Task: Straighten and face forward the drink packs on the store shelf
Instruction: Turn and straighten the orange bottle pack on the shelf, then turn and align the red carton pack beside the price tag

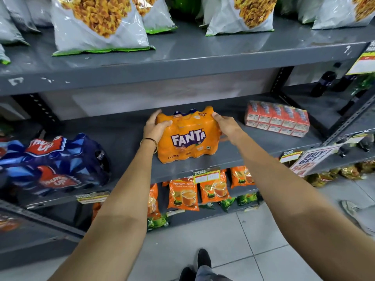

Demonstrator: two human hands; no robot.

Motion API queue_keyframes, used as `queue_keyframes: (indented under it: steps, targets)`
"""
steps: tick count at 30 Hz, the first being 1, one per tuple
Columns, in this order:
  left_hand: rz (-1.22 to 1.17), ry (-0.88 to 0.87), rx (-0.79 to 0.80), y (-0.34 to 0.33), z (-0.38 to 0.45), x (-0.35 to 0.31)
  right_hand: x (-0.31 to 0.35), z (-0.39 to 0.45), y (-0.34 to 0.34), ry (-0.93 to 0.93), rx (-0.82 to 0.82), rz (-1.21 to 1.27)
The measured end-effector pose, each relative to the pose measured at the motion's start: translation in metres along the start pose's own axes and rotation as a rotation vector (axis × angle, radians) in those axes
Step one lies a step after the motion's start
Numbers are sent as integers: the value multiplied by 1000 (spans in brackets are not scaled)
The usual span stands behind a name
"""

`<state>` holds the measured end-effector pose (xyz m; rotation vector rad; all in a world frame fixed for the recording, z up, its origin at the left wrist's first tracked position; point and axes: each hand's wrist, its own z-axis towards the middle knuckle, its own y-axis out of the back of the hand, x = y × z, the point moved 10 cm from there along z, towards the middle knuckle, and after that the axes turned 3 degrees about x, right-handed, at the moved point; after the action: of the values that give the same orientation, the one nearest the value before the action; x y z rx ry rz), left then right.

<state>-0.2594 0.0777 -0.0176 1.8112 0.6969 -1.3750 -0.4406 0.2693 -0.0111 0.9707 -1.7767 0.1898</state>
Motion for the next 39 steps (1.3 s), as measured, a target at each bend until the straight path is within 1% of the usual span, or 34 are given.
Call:
queue_keyframes:
  steps: [3, 12, 16, 20, 23, 26, 30, 34, 37, 39]
  targets:
    - [16, -13, -16, 1, -14, 2, -4, -6, 0, 8, 8, -19]
    - [48, -5, 6, 0, -39, 1, -16, -26, 3, 21, 2, -18]
    - [112, 4, 6, -1, -40, -4, -18, -30, 4, 30, -16, -29]
    - [255, -77, -92, -1, -36, -30, -18, -24, 28, 88, -106, -2]
    - [318, -149, -131, -21, -28, -62, -22, -17, 70, 102, -211, 38]
    - [348, -174, -89, -69, -16, -91, -27, -7, 123, 110, -305, 60]
    - [269, -163, 25, -155, 2, -104, -44, 13, 192, 73, -382, 84]
    - [383, -173, 87, -249, 27, -112, -62, 50, 270, 30, -456, 13]
    - [411, -153, 83, -316, 55, -121, -75, 88, 326, -8, -450, -24]
    - [391, -48, 106, -347, 72, -111, -83, 111, 347, -31, -407, -21]
